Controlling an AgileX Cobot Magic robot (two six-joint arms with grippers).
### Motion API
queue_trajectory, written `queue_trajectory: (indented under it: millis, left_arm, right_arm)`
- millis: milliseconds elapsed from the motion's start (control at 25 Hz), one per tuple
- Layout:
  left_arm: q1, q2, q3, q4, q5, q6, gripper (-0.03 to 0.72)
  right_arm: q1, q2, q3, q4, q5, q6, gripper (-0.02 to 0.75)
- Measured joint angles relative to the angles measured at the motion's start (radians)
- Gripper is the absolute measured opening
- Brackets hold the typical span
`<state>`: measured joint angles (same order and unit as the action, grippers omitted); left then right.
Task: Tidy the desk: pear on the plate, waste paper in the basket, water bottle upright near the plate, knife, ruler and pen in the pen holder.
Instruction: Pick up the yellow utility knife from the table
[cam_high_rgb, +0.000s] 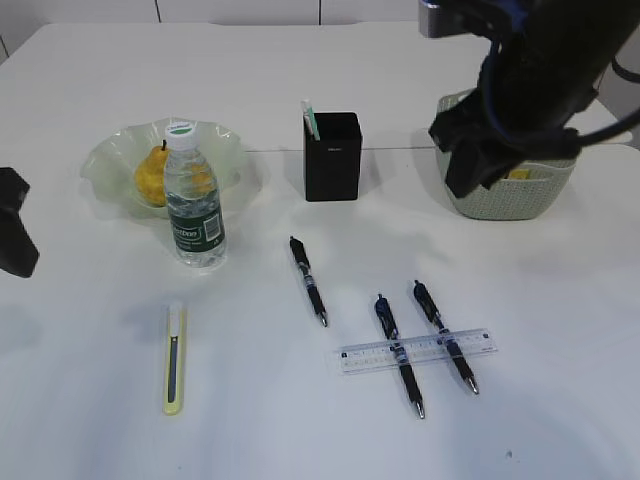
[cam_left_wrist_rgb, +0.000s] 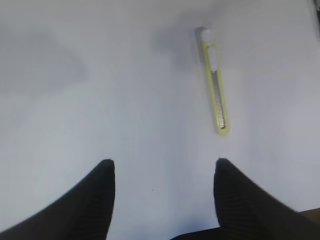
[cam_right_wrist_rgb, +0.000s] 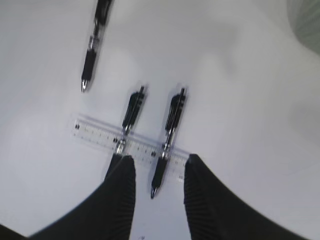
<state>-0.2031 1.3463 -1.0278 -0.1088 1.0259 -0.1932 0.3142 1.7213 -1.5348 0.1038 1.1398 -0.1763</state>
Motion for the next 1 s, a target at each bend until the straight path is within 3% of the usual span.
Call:
queue_trajectory:
  millis: [240, 480, 600, 1000]
  left_arm:
    - [-0.170, 0.000, 0.000, 0.043, -0.038, -0.184, 0.443]
    - [-0.298, 0.014, 0.000, 0.279, -0.103, -0.500, 0.442]
    - [-0.319, 0.062, -0.002, 0.312, -0.113, -0.575, 0.443]
    - [-0.326, 0.286, -0.179, 0.204, -0.068, -0.658, 0.443]
  right_arm:
    - [0.000, -0.108, 0.188, -0.002, 0.006, 0.000, 0.252]
    - [0.000, -0.193, 0.230, -0.008, 0.031, 0.000, 0.252]
    - [0.000, -0.225, 0.230, -0.010, 0.035, 0.000, 0.253]
    - [0.000, -0.242, 0.230, -0.010, 0.061, 0.000, 0.252]
